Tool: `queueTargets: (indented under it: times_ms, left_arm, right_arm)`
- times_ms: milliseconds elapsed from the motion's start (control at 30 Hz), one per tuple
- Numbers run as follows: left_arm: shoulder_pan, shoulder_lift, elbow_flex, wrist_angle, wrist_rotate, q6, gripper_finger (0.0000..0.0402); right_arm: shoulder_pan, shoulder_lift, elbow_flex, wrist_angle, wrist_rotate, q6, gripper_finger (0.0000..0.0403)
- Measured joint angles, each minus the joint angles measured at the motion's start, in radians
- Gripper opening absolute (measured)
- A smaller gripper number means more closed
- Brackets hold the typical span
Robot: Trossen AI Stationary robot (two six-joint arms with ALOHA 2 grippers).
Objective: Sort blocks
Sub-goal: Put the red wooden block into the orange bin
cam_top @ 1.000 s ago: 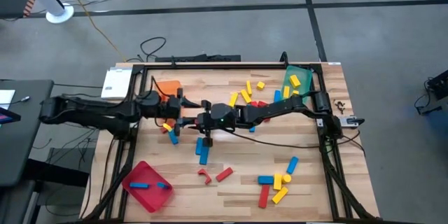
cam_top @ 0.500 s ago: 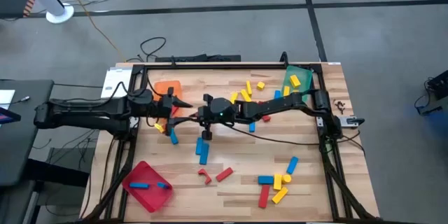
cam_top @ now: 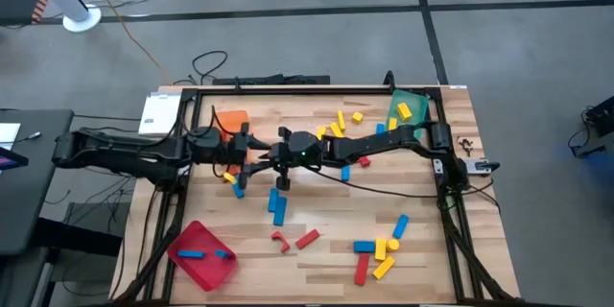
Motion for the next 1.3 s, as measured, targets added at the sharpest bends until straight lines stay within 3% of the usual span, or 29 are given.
queueTargets:
  times_ms: [933,1167,1300]
  left_arm:
    - [-0.037,0.016,0.0,0.035,-0.018,0.057,0.0101]
    - [-0.037,0.016,0.0,0.008,-0.014,0.076,0.0053]
    - [-0.037,0.011,0.0,-0.001,-0.013,0.085,0.0052]
  right_arm:
    - [0.001,0.0,0.0,-0.002,-0.006,0.006,0.0057]
    - [0.002,0.0,0.0,-0.01,-0.011,0.006,0.0057]
    - [0.001,0.0,0.0,-0.015,-0.01,0.018,0.0064]
